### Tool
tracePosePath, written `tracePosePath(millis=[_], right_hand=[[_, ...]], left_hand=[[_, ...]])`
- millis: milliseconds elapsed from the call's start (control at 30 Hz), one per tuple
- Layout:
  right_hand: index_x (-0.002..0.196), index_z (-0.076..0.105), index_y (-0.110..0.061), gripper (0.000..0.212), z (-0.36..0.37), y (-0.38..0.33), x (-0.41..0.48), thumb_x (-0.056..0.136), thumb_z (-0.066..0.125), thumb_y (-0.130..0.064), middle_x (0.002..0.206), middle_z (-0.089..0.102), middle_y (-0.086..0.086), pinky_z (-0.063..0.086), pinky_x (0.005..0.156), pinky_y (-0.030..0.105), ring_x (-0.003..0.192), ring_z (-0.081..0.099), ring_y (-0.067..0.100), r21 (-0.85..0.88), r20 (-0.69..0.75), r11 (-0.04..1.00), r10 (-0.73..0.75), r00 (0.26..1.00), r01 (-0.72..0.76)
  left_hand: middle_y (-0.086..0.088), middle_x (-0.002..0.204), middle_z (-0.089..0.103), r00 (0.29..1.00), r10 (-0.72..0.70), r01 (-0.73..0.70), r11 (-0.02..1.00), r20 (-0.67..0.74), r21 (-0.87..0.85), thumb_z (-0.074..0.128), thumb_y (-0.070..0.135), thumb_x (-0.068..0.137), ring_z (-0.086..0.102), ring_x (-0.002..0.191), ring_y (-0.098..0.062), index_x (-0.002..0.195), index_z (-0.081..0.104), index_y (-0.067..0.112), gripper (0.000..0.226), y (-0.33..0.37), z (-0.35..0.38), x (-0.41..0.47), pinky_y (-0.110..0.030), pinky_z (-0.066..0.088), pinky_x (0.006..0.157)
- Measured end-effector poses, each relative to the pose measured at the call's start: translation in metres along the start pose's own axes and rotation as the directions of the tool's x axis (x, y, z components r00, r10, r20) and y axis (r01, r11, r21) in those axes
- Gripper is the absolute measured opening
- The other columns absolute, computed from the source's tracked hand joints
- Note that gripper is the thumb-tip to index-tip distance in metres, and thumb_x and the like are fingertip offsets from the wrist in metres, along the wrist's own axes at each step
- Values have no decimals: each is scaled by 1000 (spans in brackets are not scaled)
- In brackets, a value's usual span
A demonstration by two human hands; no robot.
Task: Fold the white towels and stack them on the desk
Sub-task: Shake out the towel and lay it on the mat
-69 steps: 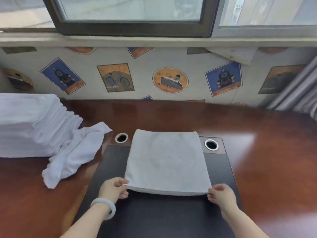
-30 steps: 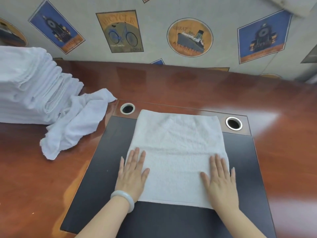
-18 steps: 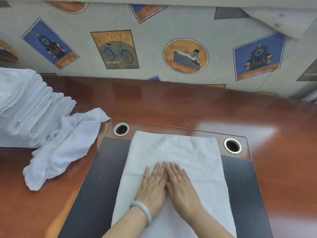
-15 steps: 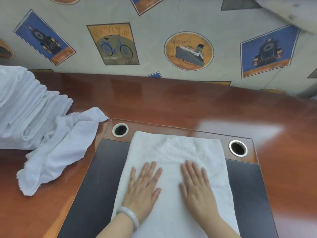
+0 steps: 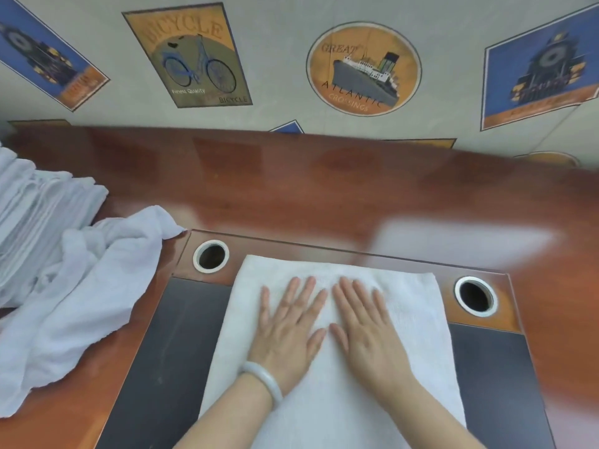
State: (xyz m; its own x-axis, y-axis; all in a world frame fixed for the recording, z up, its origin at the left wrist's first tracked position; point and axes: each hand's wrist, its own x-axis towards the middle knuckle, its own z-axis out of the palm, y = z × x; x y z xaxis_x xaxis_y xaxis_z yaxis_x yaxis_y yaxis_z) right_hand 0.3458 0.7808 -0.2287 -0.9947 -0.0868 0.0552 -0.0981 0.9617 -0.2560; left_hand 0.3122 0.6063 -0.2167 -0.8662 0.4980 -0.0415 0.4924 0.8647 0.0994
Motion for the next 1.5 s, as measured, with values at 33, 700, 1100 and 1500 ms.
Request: tracePosePath(millis=[33, 700, 1100, 1500], right_hand=[[152, 34, -12, 60, -2, 17, 2, 103, 23, -45, 159, 27, 5, 11, 119, 44, 149, 21, 22, -40, -2, 997, 61, 998, -61], [153, 24, -3, 78, -36, 73, 5, 99, 6, -56, 161, 23, 13, 10, 120, 50, 150, 17, 27, -127, -150, 890, 420, 895, -439], [147, 36, 2, 78, -33, 61, -132, 101, 5, -53, 154, 36, 17, 16, 116, 50, 143, 27, 29, -125, -88, 883, 445, 891, -453], [154, 27, -9, 60, -18, 3, -199, 102, 24, -40, 162, 23, 5, 12, 120, 43, 150, 20, 21, -131, 27, 987, 93, 995, -88]], left_hand=[[1, 163, 20, 999, -49, 49, 999, 10, 4, 29, 47, 97, 20, 150, -21, 154, 30, 24, 61, -15, 1, 0, -59, 14, 114], [-9, 163, 16, 948, -296, 293, 955, -117, -48, 13, 50, 99, 10, 151, -26, 155, 24, 12, 68, -52, -10, 27, -49, 7, 119], [-18, 157, 30, 896, -433, 437, 899, -94, 19, 5, 48, 103, 28, 145, -35, 151, 35, 7, 70, -68, -5, -119, -52, 17, 115], [-4, 162, 24, 996, -85, 85, 994, -5, 64, 14, 41, 103, 24, 148, -23, 153, 33, 17, 58, -7, 8, -186, -50, 20, 114]])
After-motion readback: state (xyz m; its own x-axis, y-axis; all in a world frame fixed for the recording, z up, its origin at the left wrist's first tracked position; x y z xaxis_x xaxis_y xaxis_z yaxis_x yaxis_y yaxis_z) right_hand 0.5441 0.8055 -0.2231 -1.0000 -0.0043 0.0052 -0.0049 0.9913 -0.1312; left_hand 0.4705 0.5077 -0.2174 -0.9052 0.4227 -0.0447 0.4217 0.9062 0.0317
